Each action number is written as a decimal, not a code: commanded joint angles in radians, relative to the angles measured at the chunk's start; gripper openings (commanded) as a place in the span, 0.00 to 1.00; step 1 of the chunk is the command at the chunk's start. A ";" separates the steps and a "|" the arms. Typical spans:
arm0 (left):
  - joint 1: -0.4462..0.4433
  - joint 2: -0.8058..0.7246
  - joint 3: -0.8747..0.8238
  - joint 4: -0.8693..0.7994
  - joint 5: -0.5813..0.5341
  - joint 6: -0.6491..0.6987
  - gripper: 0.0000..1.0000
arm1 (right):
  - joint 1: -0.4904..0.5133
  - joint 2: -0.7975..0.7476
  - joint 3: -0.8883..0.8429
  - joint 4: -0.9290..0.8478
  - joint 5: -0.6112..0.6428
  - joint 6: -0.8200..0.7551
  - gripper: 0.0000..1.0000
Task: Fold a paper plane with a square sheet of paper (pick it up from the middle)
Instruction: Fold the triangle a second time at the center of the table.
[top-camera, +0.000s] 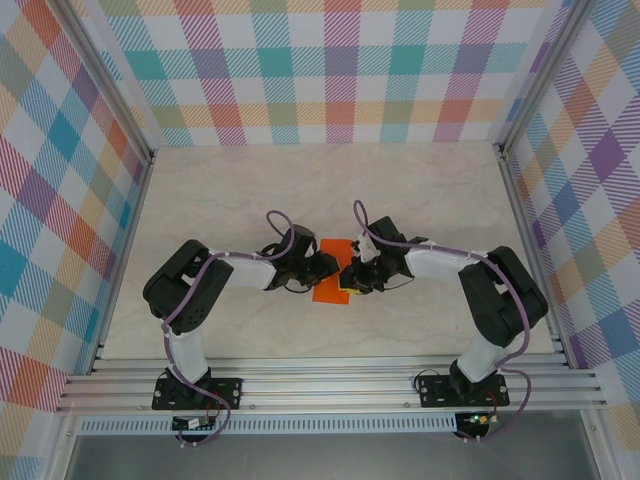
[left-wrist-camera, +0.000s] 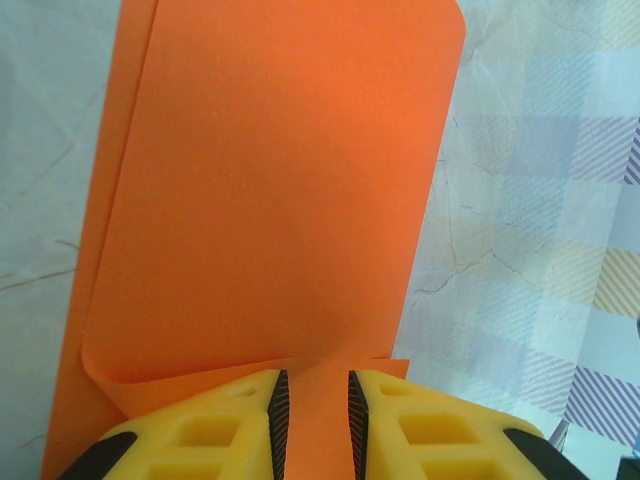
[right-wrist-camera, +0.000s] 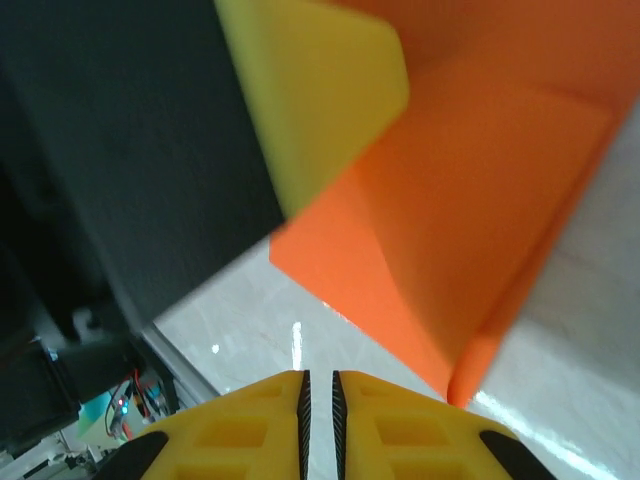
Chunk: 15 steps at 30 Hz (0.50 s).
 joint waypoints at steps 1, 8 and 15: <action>-0.009 0.025 -0.016 -0.025 -0.008 0.005 0.25 | 0.002 0.063 0.025 -0.009 0.013 -0.004 0.17; -0.009 0.017 -0.015 -0.027 -0.008 0.010 0.25 | -0.005 0.136 -0.004 -0.054 0.096 -0.025 0.16; -0.006 -0.009 0.001 -0.041 -0.010 0.035 0.29 | -0.006 0.137 -0.044 -0.057 0.115 -0.030 0.16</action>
